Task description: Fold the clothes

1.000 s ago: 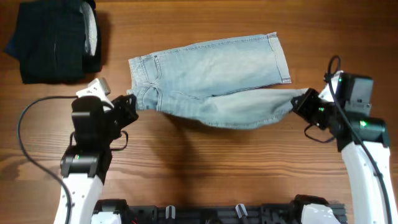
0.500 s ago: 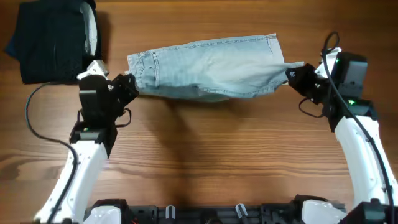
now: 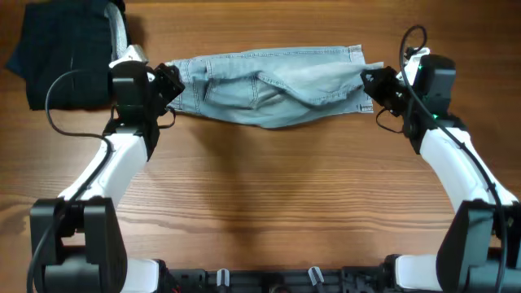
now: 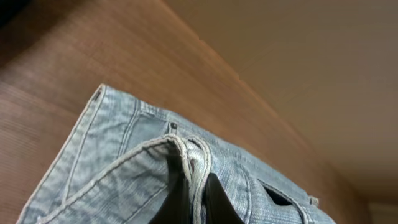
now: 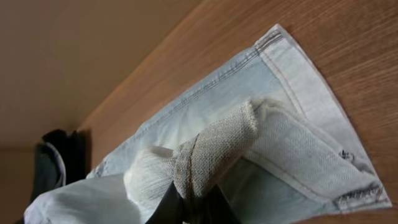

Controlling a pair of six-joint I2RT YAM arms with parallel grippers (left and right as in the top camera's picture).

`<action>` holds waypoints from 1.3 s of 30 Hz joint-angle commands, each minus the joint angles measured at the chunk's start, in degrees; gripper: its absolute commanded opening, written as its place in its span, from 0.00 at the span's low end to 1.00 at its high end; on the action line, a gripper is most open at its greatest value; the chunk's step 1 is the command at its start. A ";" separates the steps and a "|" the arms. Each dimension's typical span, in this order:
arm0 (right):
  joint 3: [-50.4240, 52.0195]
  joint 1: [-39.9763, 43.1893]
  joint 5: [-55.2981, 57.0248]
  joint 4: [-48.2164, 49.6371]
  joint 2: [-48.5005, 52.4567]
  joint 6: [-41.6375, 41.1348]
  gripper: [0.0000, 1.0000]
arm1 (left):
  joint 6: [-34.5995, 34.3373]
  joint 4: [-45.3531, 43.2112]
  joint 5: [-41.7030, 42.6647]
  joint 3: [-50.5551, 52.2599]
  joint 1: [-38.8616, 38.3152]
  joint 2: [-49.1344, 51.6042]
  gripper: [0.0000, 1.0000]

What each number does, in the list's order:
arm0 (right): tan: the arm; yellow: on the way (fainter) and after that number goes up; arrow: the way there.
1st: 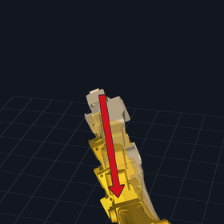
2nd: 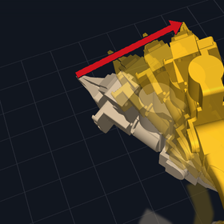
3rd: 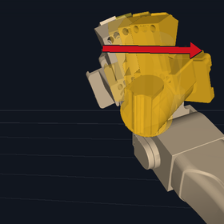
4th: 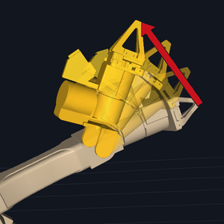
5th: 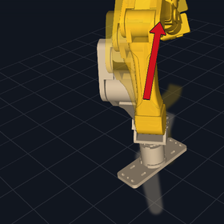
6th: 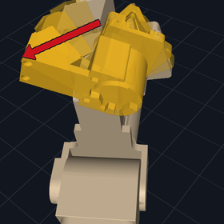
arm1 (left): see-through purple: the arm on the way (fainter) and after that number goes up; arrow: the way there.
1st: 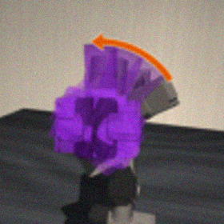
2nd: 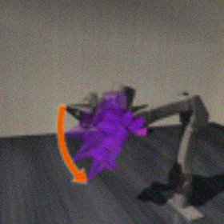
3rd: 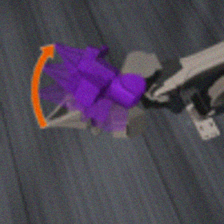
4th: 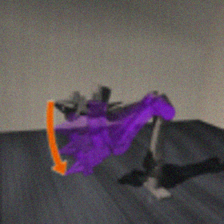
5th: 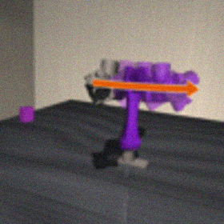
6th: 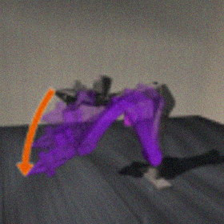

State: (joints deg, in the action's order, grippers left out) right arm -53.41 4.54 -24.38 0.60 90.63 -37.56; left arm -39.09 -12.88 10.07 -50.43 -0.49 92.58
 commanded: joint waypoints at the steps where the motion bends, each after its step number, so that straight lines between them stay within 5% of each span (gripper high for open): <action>1: -1.14 -0.20 1.49 3.10 3.15 -3.17 0.04 | 1.36 -4.37 -2.91 -1.40 0.39 2.03 0.04; 6: -1.14 -0.20 1.68 6.29 6.51 -4.76 0.07 | 1.36 -9.73 -3.26 -1.40 0.37 5.25 0.04; 7: -1.14 -0.20 1.68 7.23 6.88 -4.85 0.23 | 1.36 -10.64 -3.63 -1.40 0.37 5.49 0.04; 8: -1.14 -0.20 1.70 8.68 7.02 -4.79 0.64 | 1.36 -11.67 -4.44 -1.40 0.39 5.64 0.05; 9: -1.14 -0.20 1.70 10.54 7.02 -4.55 1.00 | 1.33 -12.90 -5.25 -1.40 0.37 5.68 0.43; 10: -1.14 -0.20 1.68 11.89 7.02 -4.55 0.99 | 1.33 -13.92 -6.03 -1.40 0.37 5.68 1.00; 18: -1.14 -0.20 -2.14 15.19 6.86 -0.74 1.00 | 1.99 -16.90 -2.60 -1.40 0.37 4.44 1.00; 22: -1.14 -0.39 -4.44 12.37 6.86 6.45 0.98 | 8.72 -12.94 5.60 -1.40 0.20 4.07 0.97; 23: -1.14 -1.01 -4.63 10.60 6.86 9.66 0.73 | 11.74 -10.27 5.55 -1.40 -0.07 4.07 0.71; 24: -1.14 -1.81 -4.33 9.18 6.86 11.87 0.33 | 13.66 -8.26 5.14 -1.40 -0.52 4.07 0.17; 25: -1.14 -2.43 -3.34 8.31 6.86 12.26 0.09 | 13.64 -7.21 4.15 -1.40 -0.90 4.07 0.04; 31: -1.14 -8.24 11.39 4.09 6.88 13.60 0.04 | 16.72 -2.25 -7.50 -1.40 -4.26 4.20 0.04; 39: -7.93 -11.13 21.24 -7.39 8.44 16.81 0.04 | 19.45 6.47 -9.09 -10.78 -4.57 10.95 0.04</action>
State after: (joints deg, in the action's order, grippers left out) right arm -55.77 -6.24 -7.22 -4.03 97.34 -24.21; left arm -21.47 -9.39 2.39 -54.52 -4.84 99.11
